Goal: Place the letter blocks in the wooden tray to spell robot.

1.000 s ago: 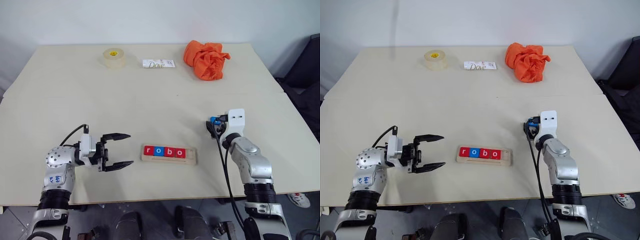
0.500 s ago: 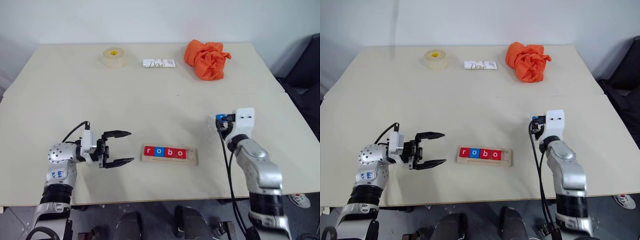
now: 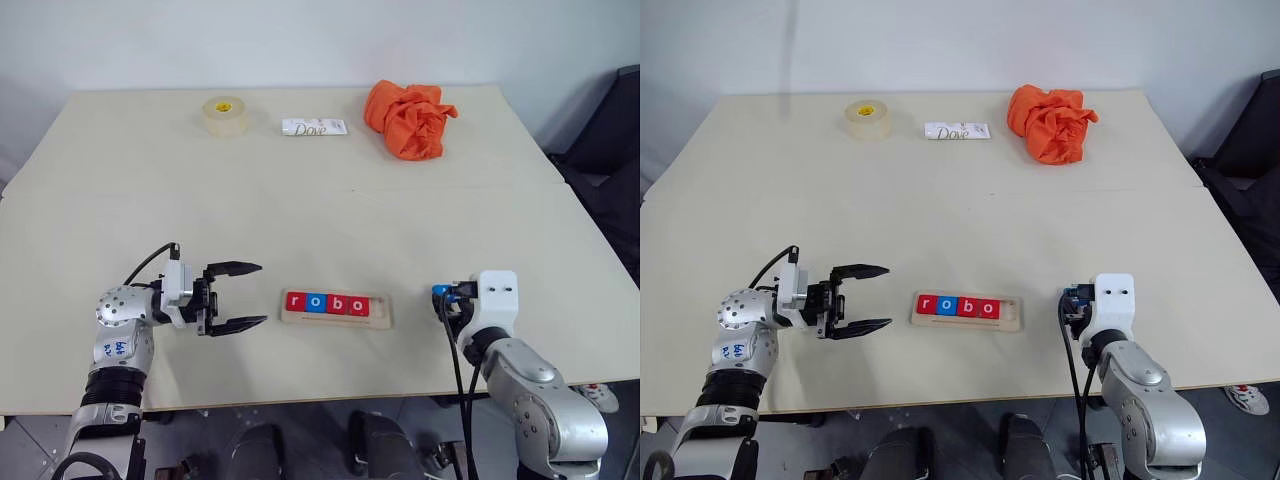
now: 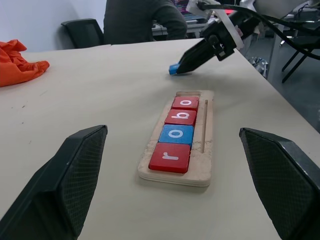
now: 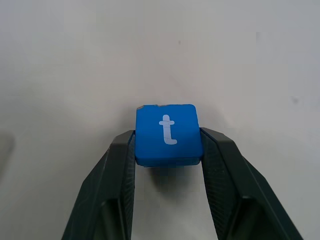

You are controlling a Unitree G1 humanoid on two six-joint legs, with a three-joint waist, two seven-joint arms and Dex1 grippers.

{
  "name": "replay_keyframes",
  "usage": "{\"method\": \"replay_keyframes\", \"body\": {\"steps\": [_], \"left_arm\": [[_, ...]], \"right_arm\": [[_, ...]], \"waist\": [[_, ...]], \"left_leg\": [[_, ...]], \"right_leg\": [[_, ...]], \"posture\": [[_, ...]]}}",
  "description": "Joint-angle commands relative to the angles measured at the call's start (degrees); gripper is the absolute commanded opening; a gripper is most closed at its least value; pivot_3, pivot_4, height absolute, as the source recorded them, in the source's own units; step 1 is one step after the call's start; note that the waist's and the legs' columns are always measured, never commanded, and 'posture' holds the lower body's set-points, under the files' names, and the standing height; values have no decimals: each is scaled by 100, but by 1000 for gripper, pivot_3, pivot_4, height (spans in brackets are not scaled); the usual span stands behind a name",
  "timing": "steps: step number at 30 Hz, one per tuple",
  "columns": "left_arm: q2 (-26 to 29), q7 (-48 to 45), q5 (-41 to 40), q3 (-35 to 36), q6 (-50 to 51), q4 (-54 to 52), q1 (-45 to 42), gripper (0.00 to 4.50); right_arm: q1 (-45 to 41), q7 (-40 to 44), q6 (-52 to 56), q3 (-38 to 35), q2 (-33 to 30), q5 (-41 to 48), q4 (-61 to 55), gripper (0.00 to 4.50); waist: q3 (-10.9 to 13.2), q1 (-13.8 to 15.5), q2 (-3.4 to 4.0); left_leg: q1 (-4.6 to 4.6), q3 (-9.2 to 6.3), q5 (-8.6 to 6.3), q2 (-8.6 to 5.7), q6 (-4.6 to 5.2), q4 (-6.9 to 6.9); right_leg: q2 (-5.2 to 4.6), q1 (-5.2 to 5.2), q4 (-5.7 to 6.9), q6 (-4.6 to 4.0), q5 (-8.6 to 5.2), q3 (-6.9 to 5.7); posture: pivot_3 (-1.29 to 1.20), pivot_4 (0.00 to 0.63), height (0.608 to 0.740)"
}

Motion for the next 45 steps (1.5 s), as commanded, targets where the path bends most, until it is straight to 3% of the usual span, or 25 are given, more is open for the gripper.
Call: {"method": "replay_keyframes", "body": {"steps": [1, 9, 10, 17, 20, 25, 31, 38, 41, 45], "left_arm": [[13, -22, -33, -4, -5, -66, -50, 4500], [7, 5, -36, -14, 3, -114, -21, 4500], [-5, 7, -34, -19, -4, -108, -25, 4500], [-113, 54, -2, -65, -74, -56, -60, 4500], [-208, 80, 3, -103, -120, -58, -53, 4500], [-305, 156, 2, -147, -151, -199, 54, 4500], [-276, 346, -40, -89, -158, -534, 339, 4500], [-122, 586, -97, 27, -81, -1005, 765, 4500], [-43, 685, -110, 108, -54, -1155, 925, 4500], [9, 760, -121, 157, -22, -1278, 1041, 4500]], "right_arm": [[70, -10, 22, -110, 4, 50, -316, 1459], [57, 419, -88, -106, -378, 166, -519, 4283], [72, 570, -93, -80, -563, 190, -533, 4460], [208, 2422, -707, 40, -2619, 484, -316, 4460], [-143, 3592, -1270, 212, -3622, 555, 342, 4460], [-1016, 4930, -1978, 1100, -4701, 257, 1609, 4460], [-1911, 5823, -3274, 1986, -4811, -422, 3281, 4460], [-2489, 6302, -4088, 2431, -4576, -897, 4404, 4460], [-2575, 6447, -4395, 2483, -4526, -1023, 4684, 3881], [-2558, 6544, -4449, 2486, -4523, -1077, 4723, 2544]], "waist": [[0, 0, 0], [0, 1, 0], [0, 0, 0], [0, 9, -2], [0, 1, -2], [2, 0, -6], [3, 4, -6], [2, 5, -7], [1, 2, -9], [0, 3, -9]], "left_leg": [[0, 0, 0, 0, 0, 0], [0, 0, 0, 0, 0, 0], [0, -1, 0, 0, 0, 0], [-1, -3, -2, -2, 3, 0], [0, -4, -2, -3, 3, 2], [3, -3, -1, -1, 4, 7], [0, 8, -1, -3, 3, 11], [2, 9, 0, -2, 2, 21], [7, 8, 1, -2, 1, 22], [10, 8, 1, -2, -1, 23]], "right_leg": [[0, 0, 0, 0, 0, 0], [0, 0, -1, 0, 0, 0], [0, 0, -2, 0, 0, 0], [-2, 3, -8, 1, 0, -1], [-2, 6, -7, 2, 0, -2], [0, 5, -6, 6, 3, -2], [-6, 4, -7, 7, 3, -1], [-7, 7, -3, 10, 5, -1], [-8, 11, -3, 10, 7, -1], [-9, 13, 0, 10, 8, -1]], "posture": [[0, 150, 740], [0, 150, 740], [0, 150, 740], [0, 150, 740], [0, 150, 740], [0, 150, 740], [0, 150, 740], [0, 150, 740], [0, 150, 740], [0, 150, 740]]}}
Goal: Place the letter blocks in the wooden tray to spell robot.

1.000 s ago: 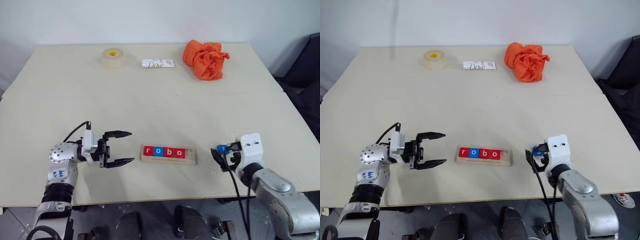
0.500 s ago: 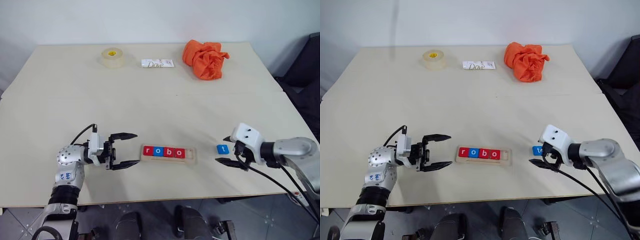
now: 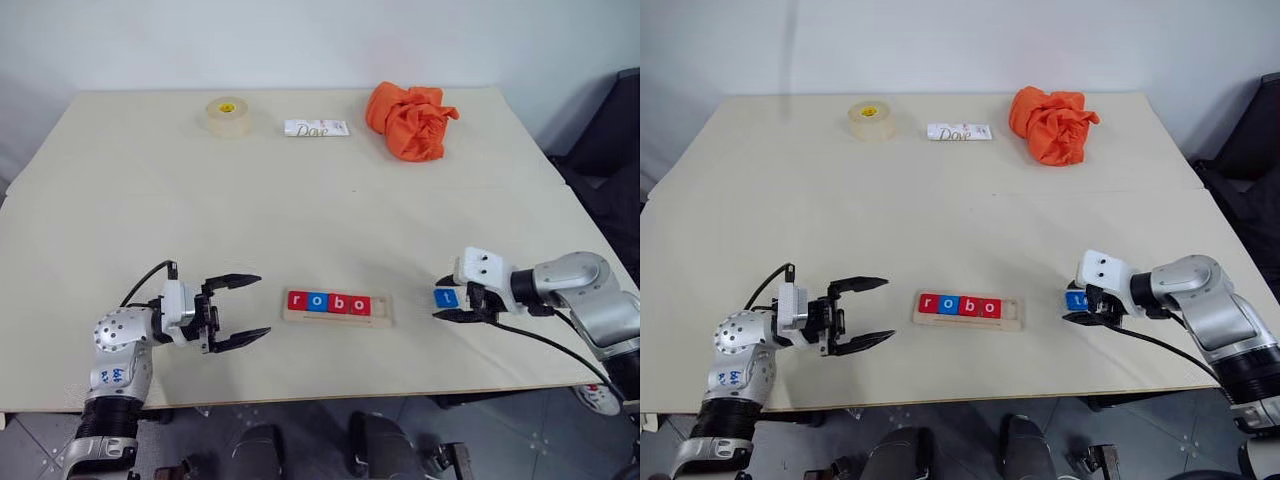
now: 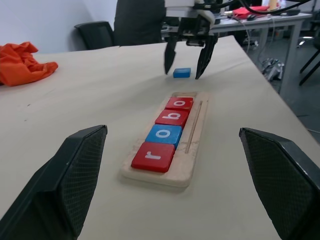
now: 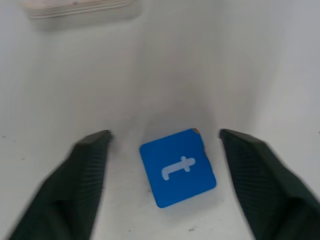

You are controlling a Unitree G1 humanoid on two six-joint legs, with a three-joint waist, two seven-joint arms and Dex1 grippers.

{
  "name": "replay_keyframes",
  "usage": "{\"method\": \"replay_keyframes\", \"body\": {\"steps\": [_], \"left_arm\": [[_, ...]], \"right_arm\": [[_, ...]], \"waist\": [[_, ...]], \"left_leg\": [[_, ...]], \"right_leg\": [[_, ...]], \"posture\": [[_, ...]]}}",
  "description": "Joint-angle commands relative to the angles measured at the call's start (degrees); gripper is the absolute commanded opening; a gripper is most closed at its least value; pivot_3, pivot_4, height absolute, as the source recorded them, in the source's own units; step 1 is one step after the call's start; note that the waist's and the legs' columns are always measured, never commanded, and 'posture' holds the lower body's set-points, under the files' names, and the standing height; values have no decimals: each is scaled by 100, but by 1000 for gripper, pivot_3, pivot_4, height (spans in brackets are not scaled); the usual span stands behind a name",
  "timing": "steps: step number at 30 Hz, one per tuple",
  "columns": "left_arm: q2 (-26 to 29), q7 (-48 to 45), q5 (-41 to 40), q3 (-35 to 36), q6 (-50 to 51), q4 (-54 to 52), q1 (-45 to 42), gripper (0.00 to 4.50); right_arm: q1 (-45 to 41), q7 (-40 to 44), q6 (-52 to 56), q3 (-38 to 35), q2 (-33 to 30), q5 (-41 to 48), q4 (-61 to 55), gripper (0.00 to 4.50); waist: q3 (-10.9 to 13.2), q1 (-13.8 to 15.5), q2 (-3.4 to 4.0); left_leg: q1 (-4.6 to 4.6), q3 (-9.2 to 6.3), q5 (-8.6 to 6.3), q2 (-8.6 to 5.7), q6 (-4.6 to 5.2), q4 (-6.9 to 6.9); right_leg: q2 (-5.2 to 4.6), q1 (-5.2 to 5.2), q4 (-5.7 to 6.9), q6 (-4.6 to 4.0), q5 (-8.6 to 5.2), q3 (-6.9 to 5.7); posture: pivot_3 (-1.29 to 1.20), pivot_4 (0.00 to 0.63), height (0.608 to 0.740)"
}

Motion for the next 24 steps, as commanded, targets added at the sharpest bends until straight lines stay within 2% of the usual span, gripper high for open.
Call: {"method": "replay_keyframes", "body": {"steps": [1, 3, 4, 11, 17, 20, 24], "left_arm": [[71, 83, -117, 102, 15, -226, 67, 4500], [81, 97, -123, 105, 15, -240, 84, 4500], [83, 103, -125, 104, 18, -241, 81, 4500], [48, 138, -87, 51, 11, -111, -94, 4500], [2, 106, -62, 11, -24, 39, -220, 4500], [-36, 98, -52, -11, -52, 86, -262, 4500], [-36, 86, -54, 6, -85, 118, -264, 4500]], "right_arm": [[47, -15, -10, 45, -16, -318, 217, 2269], [47, 0, -22, 41, -12, -341, 234, 1576], [37, 8, -10, 28, -13, -343, 238, 1407], [-160, -78, 525, -196, -9, -160, -152, 1409], [-509, -375, 1944, -376, 297, 294, -1201, 1409], [-717, -786, 3170, -349, 712, 622, -1897, 1409], [-654, -973, 3704, -114, 819, 685, -2495, 1409]], "waist": [[0, 1, 0], [-1, 3, -2], [-2, 4, -3], [-2, 9, -3], [0, -9, 0], [0, -12, 1], [0, 31, 1]], "left_leg": [[0, 0, 0, 0, 0, 1], [0, 0, 0, 0, 0, 4], [0, 0, 0, 0, 0, 5], [0, 0, 0, 0, 0, 6], [-6, 1, 1, 1, -2, 0], [-6, 2, 1, 2, -3, -4], [-12, -1, 0, 2, -2, -4]], "right_leg": [[-1, 0, 1, 0, 0, 0], [-1, 1, 2, -1, 1, 0], [-1, 2, 2, -1, 2, 0], [-3, 1, 2, -2, 4, 0], [0, -12, 6, -5, 2, 0], [0, -13, 6, -7, 1, 0], [-2, -16, 4, -10, -1, -2]], "posture": [[0, 150, 740], [0, 150, 740], [0, 150, 740], [0, 150, 740], [0, 150, 740], [0, 150, 740], [0, 150, 740]]}}
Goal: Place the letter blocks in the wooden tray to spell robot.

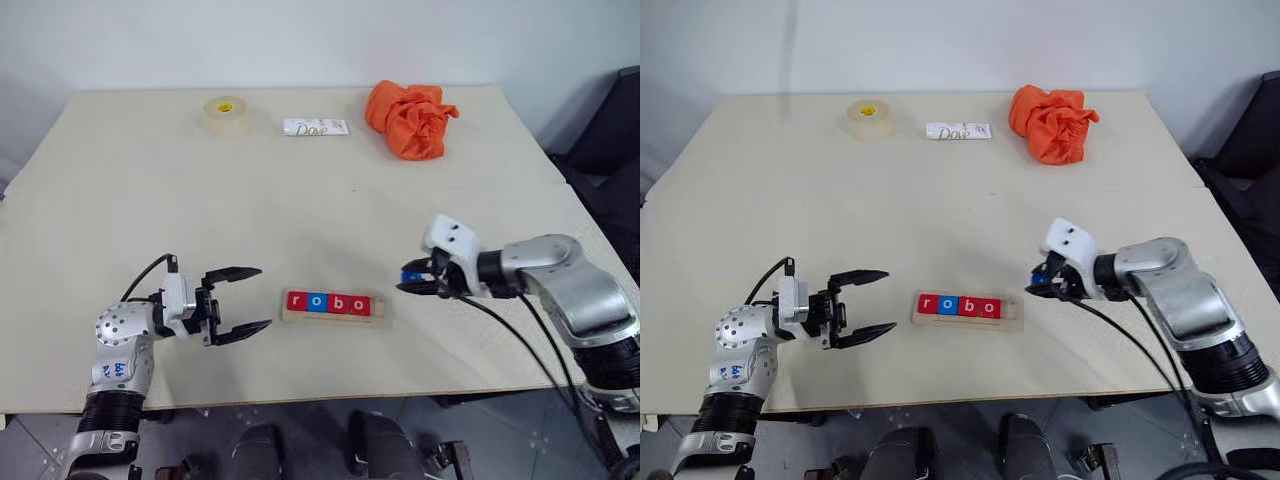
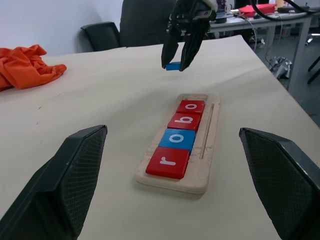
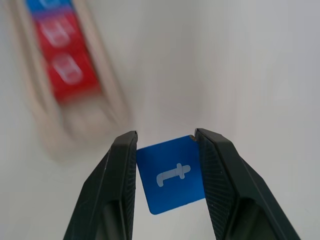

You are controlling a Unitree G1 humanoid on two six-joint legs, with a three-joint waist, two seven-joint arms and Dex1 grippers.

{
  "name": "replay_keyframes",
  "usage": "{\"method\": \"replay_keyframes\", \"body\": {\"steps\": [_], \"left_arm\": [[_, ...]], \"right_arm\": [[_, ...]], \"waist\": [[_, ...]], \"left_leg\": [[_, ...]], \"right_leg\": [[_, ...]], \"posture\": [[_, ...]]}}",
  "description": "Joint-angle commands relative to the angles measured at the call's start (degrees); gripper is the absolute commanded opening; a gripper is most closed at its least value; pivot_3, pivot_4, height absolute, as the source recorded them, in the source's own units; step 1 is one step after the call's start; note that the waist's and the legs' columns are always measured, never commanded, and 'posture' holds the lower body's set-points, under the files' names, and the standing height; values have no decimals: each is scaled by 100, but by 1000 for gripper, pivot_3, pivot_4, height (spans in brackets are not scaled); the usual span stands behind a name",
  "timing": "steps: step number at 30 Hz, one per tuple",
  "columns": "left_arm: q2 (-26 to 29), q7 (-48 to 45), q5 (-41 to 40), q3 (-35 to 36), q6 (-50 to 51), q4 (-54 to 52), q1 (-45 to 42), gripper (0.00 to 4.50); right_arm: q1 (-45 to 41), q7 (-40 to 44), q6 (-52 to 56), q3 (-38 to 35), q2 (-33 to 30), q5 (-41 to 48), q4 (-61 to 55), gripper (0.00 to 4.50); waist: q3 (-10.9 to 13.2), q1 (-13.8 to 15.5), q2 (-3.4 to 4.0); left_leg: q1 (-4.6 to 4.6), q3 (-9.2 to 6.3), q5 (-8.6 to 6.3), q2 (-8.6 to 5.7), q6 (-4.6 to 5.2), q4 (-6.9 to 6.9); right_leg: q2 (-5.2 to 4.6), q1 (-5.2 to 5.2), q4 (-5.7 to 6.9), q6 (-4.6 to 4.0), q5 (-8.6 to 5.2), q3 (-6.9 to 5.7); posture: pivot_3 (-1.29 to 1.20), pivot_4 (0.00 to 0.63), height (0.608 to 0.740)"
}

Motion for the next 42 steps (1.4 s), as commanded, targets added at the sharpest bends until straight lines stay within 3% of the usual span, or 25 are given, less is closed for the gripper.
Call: {"method": "replay_keyframes", "body": {"steps": [1, 9, 41, 42], "left_arm": [[19, -14, -59, 39, -89, -25, -36, 4500], [21, 23, -69, 56, -96, -94, 42, 4500], [13, 280, -73, 77, -119, -357, 337, 4500], [7, 278, -71, 73, -123, -343, 326, 4500]], "right_arm": [[42, -170, 355, 134, -53, 49, -553, 1409], [12, -447, 377, 637, 153, -24, -629, 1409], [-146, -675, 393, 1017, 616, 28, -647, 1409], [-143, -657, 356, 1010, 587, 24, -666, 1759]], "waist": [[0, 32, 0], [0, 36, 0], [0, -17, 0], [0, -16, 0]], "left_leg": [[-1, -1, -1, -3, 2, 0], [-1, 2, -5, -3, 6, 0], [0, 2, -5, -1, 6, 0], [0, 2, -5, -2, 6, 0]], "right_leg": [[-3, 1, -1, 0, 0, 0], [-2, 2, -5, 0, 0, 0], [0, 2, -3, 0, 0, 0], [0, 2, -3, 0, 0, 0]], "posture": [[0, 150, 740], [0, 150, 740], [0, 150, 740], [0, 150, 740]]}}
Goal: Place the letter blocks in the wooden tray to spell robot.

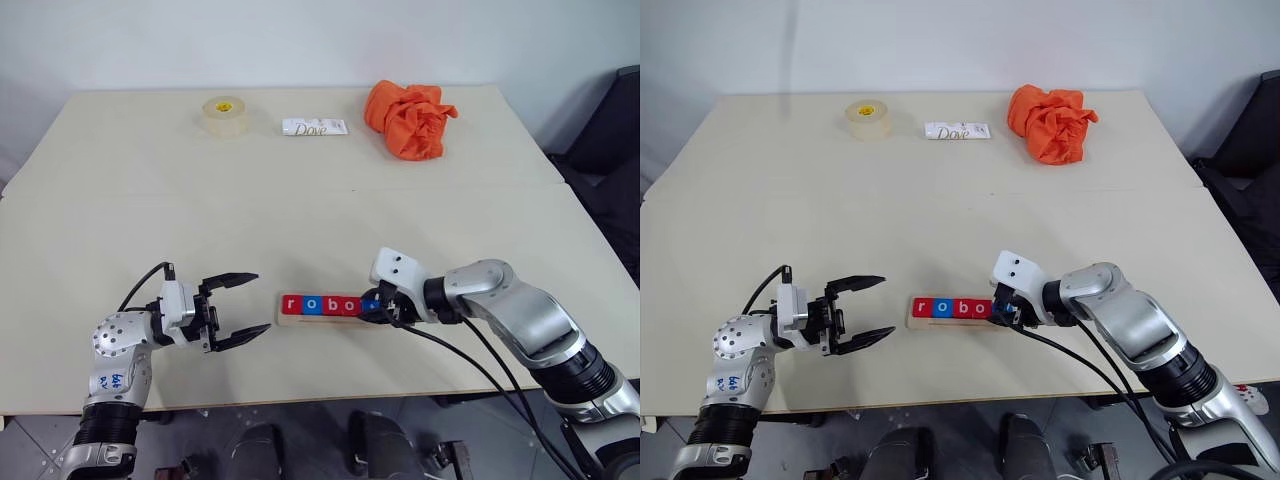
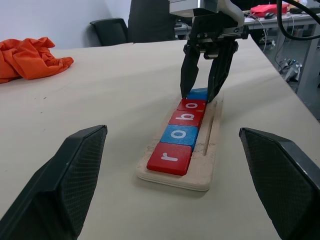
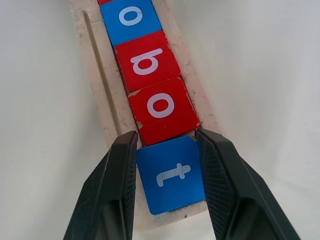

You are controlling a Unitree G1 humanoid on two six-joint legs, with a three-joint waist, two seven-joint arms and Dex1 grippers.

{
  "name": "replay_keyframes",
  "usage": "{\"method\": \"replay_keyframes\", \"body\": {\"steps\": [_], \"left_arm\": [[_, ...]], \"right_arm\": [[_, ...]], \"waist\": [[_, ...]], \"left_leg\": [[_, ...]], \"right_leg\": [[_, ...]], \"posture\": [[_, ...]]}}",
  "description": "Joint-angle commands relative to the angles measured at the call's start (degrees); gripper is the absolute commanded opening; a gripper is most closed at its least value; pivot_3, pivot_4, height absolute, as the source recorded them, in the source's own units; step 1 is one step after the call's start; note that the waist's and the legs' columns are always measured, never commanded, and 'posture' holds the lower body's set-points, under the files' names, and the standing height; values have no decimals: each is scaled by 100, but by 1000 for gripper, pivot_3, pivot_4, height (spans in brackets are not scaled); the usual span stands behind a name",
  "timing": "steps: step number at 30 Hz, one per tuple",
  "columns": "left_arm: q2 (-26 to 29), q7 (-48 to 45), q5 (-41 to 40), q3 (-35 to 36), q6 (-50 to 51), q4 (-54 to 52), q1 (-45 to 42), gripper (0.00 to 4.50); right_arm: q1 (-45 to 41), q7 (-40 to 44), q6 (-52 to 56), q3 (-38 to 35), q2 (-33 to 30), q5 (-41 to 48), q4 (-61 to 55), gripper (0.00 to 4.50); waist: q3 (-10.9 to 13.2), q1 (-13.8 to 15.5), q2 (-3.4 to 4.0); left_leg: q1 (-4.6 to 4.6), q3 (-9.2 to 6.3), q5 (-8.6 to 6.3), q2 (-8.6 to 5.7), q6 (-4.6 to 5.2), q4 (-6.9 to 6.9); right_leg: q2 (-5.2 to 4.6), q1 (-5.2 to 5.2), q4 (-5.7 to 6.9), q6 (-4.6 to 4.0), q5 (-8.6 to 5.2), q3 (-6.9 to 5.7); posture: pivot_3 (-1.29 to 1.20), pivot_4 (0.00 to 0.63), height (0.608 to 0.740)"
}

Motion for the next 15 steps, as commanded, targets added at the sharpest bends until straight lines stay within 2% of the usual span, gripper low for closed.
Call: {"method": "replay_keyframes", "body": {"steps": [1, 8, 12, 15], "left_arm": [[0, 20, -67, 48, -102, -92, -21, 4500], [-4, -28, -66, 32, -125, 5, -106, 4500], [9, -65, -76, 35, -137, 44, -129, 4500], [9, -80, -72, 30, -140, 58, -138, 4500]], "right_arm": [[-100, 61, -126, -100, -79, 30, -149, 2136], [-89, 149, -40, -392, -187, 273, -423, 4443], [22, 353, -137, -746, -404, 532, -562, 4443], [344, 727, -303, -941, -793, 779, -754, 3847]], "waist": [[0, 1, 0], [0, 4, 0], [0, 3, 0], [0, 37, 0]], "left_leg": [[0, 0, 0, 0, 0, 0], [0, 0, 0, 0, 0, 0], [0, -1, 0, 0, 0, 0], [-1, -1, 0, -1, 0, -3]], "right_leg": [[0, 0, 0, 0, 0, 0], [0, 0, 0, 0, 0, 0], [0, 1, -1, 0, 0, 0], [0, 1, -5, 0, 0, -1]], "posture": [[0, 150, 740], [0, 150, 740], [0, 150, 740], [0, 150, 740]]}}
